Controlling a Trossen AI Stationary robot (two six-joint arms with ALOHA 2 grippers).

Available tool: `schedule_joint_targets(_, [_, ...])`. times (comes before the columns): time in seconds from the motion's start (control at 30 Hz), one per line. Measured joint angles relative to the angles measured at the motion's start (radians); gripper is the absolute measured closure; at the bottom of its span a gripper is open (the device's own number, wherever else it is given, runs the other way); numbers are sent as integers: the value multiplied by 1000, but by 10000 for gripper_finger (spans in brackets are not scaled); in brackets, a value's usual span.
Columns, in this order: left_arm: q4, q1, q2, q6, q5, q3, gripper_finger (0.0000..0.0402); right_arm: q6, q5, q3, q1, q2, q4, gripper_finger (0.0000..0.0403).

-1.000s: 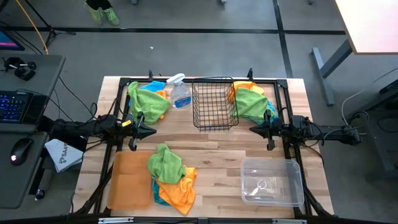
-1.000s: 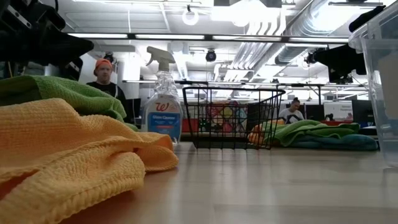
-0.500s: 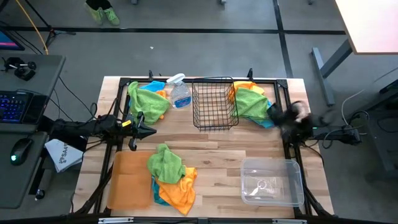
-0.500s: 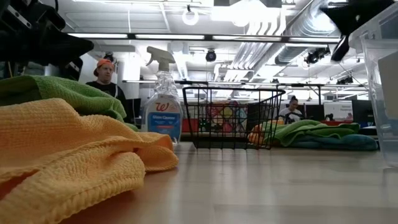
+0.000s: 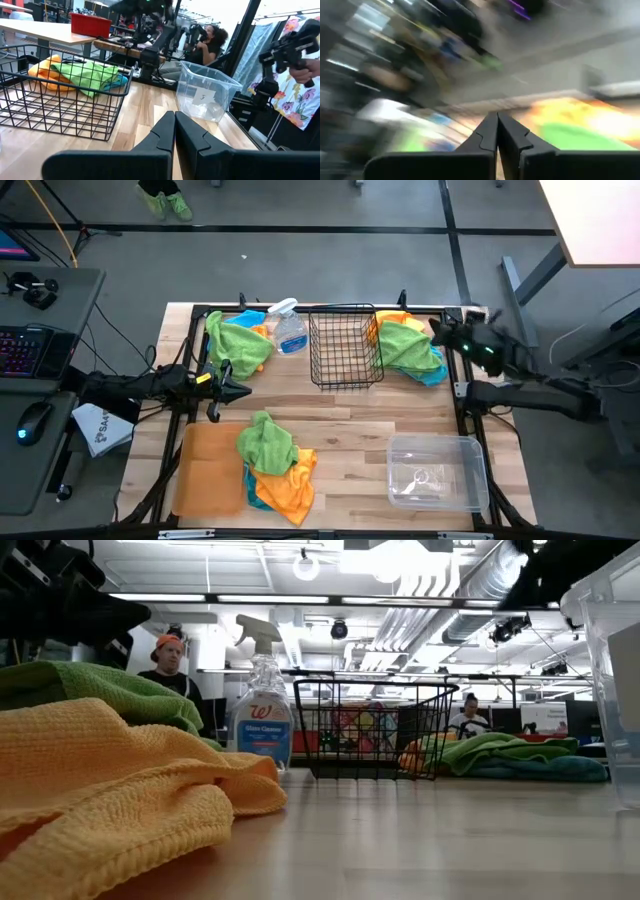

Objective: Sort microfiber towel by color & place in baskets
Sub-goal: Put the top right green towel into the black wire basket

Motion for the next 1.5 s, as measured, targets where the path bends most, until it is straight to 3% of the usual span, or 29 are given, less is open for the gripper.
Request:
schedule_joint_targets(0.1, [0, 0, 0, 0, 0, 0, 401, 32, -96, 71, -109, 123, -139, 373])
schedule_joint_targets(0.23, [0, 0, 0, 0, 0, 0, 402, 53, -205, 71, -217, 262, -99, 306])
schedule_joint_targets(0.5, [0, 0, 0, 0, 0, 0, 401, 354, -380, 15, -370, 493, -74, 164])
schedule_joint_targets(0.6, [0, 0, 0, 0, 0, 0, 402, 369, -393, 16, -388, 546, -28, 146])
schedule_joint_targets(0.83, [0, 0, 0, 0, 0, 0, 401, 394, -434, 16, -416, 676, -50, 142])
schedule_joint_targets(1.07, [0, 0, 0, 0, 0, 0, 401, 378, -418, 16, -466, 764, 23, 163])
schedule_joint_targets(1.17, [0, 0, 0, 0, 0, 0, 401, 311, -418, 16, -472, 788, 35, 215])
schedule_joint_targets(1.33, [0, 0, 0, 0, 0, 0, 401, 180, -418, 16, -471, 776, 26, 376])
schedule_joint_targets(1.5, [0, 0, 0, 0, 0, 0, 401, 43, -421, 107, -442, 635, -30, 395])
